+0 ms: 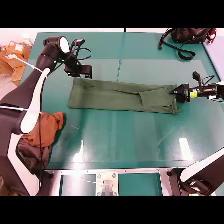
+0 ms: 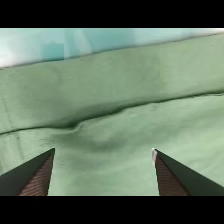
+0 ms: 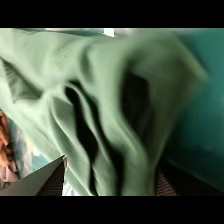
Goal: Fold the shirts.
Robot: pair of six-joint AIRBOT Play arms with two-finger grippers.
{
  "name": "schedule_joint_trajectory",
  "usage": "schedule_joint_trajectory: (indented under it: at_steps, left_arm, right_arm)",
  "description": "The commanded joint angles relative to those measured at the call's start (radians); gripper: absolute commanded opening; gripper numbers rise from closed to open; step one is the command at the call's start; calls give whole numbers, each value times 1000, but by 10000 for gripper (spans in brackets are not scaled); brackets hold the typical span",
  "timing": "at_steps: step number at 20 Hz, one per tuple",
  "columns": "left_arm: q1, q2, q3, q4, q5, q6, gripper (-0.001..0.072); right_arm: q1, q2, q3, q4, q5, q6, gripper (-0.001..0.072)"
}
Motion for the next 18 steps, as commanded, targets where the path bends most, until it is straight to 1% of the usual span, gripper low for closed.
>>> schedule_joint_trajectory:
  at_steps: [1, 2, 3, 4, 5, 6, 7, 8, 10, 11, 14, 18]
  left_arm:
    - [0, 0, 1, -18, -6, 0, 719]
    - [0, 0, 1, -25, -6, 0, 718]
    - [0, 0, 1, -37, -6, 0, 718]
    - [0, 0, 1, -53, -4, 0, 658]
    - [0, 0, 1, -77, 1, 2, 390]
    - [0, 0, 1, -101, 11, 3, 185]
    - [0, 0, 1, -143, 27, 18, 39]
    - [-2, -2, 1, -195, 48, 29, 24]
    - [-29, -6, -17, -291, 116, 35, 24]
    - [-59, -25, -20, -341, 157, 53, 24]
    - [-190, -127, -21, -456, 301, 80, 23]
    - [-358, -281, -21, -652, 492, 85, 24]
  right_arm:
    - [49, -13, 6, 15, -33, -30, 504]
    - [60, -12, 18, 6, -29, -30, 250]
    - [68, -12, 34, -4, -19, -29, 153]
    - [74, -11, 56, -5, -1, -20, 56]
    - [77, -8, 79, -9, 10, -2, 16]
    - [82, 3, 100, -16, 15, 13, 16]
    - [86, 21, 118, -30, 17, 24, 16]
    - [91, 45, 132, -61, 18, 39, 15]
    - [109, 120, 147, -142, 18, 65, 15]
    - [118, 162, 147, -162, 21, 79, 15]
    - [148, 291, 159, -170, 43, 116, 15]
    - [216, 412, 211, -154, 105, 219, 16]
